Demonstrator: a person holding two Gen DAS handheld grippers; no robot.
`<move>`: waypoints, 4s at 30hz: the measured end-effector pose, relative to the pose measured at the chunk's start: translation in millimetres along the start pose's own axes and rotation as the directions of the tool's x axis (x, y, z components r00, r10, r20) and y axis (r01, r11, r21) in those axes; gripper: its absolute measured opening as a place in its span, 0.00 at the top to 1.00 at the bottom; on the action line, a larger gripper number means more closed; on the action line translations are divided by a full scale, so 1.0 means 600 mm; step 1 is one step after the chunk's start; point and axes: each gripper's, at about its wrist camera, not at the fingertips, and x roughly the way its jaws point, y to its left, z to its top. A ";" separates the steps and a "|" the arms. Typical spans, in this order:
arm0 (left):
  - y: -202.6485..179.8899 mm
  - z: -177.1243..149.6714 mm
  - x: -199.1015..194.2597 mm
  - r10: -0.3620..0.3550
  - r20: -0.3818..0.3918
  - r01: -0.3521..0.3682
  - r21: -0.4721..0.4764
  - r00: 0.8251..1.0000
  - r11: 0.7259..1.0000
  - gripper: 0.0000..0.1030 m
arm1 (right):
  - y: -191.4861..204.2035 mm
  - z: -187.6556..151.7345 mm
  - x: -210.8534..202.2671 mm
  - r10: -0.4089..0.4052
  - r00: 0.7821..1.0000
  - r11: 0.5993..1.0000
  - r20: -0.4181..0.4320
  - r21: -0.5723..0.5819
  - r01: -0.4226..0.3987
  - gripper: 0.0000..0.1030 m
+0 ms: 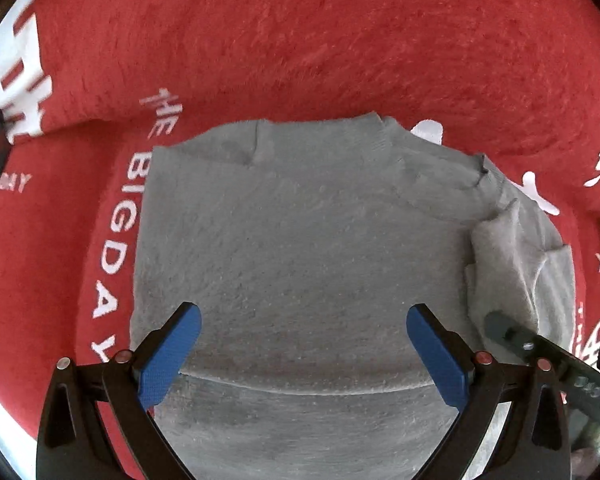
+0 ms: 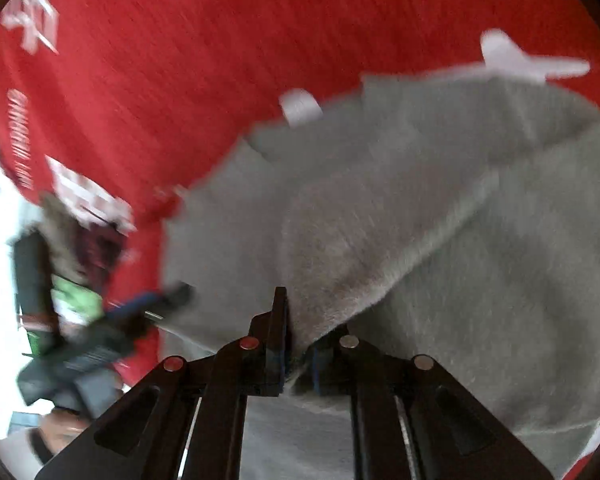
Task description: Fold small clothes
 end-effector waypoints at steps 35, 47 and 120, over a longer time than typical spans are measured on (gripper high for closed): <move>0.011 0.031 0.046 -0.439 -0.182 0.437 -0.056 0.880 0.898 0.94 | -0.283 -0.127 -0.189 0.039 0.951 0.764 0.306 0.604 -0.226 0.64; 0.043 0.082 0.046 -0.389 -0.169 0.396 0.010 0.906 0.918 0.94 | -0.244 -0.072 -0.180 0.042 0.939 0.836 0.342 0.502 -0.220 0.94; -0.069 -0.110 -0.066 0.126 -0.119 -0.106 0.164 0.985 0.981 0.01 | -0.186 -0.134 -0.247 -0.223 0.975 0.957 0.001 0.192 0.219 0.56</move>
